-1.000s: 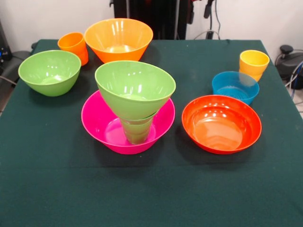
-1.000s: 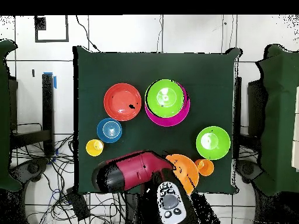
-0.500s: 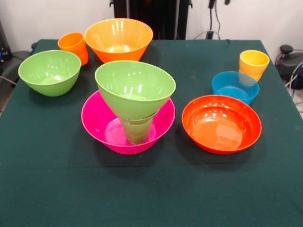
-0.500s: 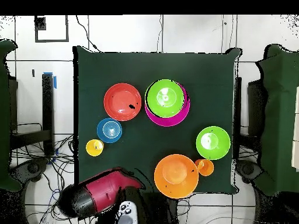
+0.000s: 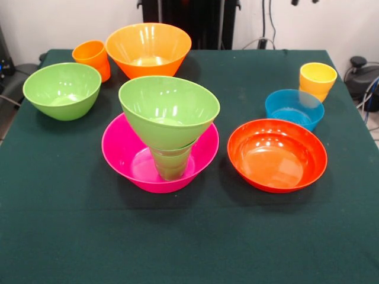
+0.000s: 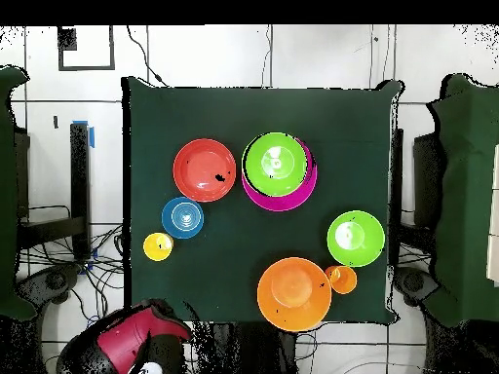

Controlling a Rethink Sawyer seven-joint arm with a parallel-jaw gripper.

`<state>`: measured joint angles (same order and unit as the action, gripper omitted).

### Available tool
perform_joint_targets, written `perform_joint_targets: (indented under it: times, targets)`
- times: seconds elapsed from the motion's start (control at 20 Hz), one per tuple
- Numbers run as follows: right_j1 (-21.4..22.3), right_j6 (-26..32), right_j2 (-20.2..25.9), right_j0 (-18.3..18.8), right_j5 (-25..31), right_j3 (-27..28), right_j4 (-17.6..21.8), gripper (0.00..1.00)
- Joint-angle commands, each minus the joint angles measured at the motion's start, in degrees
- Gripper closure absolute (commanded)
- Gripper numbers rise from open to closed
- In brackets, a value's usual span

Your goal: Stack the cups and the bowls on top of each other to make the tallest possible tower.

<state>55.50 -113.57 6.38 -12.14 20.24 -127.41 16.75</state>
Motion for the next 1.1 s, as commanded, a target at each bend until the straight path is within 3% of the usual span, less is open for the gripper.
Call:
perform_joint_targets:
  times: [0.05,0.2,0.65,1.1]
  targets:
    - [-4.86,-12.83,-2.89,-3.25,-2.05,5.50,-3.17,0.00]
    - [-5.07,-12.80,-3.02,-3.50,-0.07,7.42,-3.21,0.00]
    - [-7.20,-8.41,0.40,0.55,4.68,12.86,-4.08,0.00]
    - [-12.41,-5.87,2.09,3.80,2.26,14.73,-2.58,0.00]
